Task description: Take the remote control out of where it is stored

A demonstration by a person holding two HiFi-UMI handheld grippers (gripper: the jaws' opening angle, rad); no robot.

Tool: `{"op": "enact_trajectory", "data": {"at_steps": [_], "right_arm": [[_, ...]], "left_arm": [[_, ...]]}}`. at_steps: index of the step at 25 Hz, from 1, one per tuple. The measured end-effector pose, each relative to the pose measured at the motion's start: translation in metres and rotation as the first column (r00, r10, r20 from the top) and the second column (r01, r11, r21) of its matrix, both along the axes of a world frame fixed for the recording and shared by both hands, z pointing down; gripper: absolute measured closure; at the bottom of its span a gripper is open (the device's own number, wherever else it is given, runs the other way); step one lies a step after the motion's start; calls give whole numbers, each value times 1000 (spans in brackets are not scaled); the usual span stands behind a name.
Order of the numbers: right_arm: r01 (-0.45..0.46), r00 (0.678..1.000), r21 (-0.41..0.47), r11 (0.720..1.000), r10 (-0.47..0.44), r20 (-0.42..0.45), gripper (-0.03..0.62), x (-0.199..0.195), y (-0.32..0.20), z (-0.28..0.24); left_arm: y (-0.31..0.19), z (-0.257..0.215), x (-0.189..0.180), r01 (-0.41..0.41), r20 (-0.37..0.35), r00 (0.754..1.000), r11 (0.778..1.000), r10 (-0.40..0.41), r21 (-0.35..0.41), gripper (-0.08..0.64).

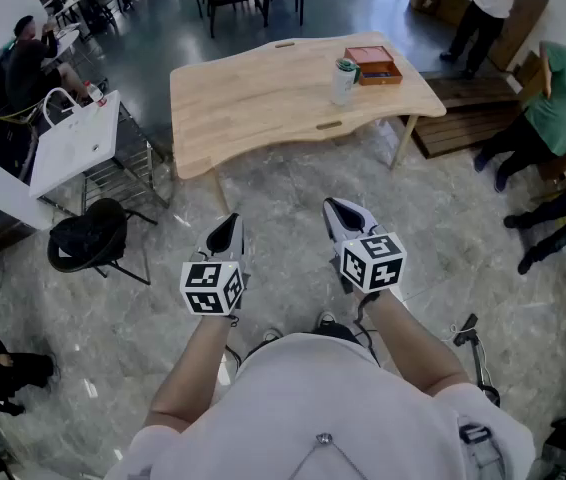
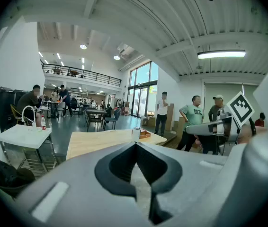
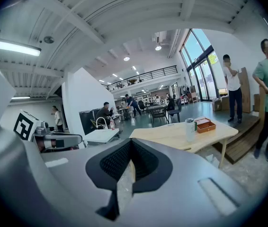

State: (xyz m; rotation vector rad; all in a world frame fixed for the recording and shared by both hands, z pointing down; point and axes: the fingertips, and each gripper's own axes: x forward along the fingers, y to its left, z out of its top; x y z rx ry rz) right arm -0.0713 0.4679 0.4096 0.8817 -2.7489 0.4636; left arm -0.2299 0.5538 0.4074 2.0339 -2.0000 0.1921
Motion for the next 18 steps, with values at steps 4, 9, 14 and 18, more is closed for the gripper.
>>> {"op": "enact_trajectory", "data": {"at_steps": [4,9,14,18], "right_arm": [[-10,1000,-3,1000,10,0,566,2,0,1],[-13,1000,14,1000,13,-1,566,1,5,0],[-31,999,28,999,31,-11,566,2,12,-2],[-59,998,30,998,60,-22,566,6,16,-3]], "left_arm": [[1,4,-2,1,-5,1000,1000,-1,-6,560],[0,7,-6,-5,-15,1000,1000,5,-8,560],[2,9,-7,-26,-21,999,1000,26,-5,560],[3,8,-5,-56,-24,998,998,56,2,560]]}}
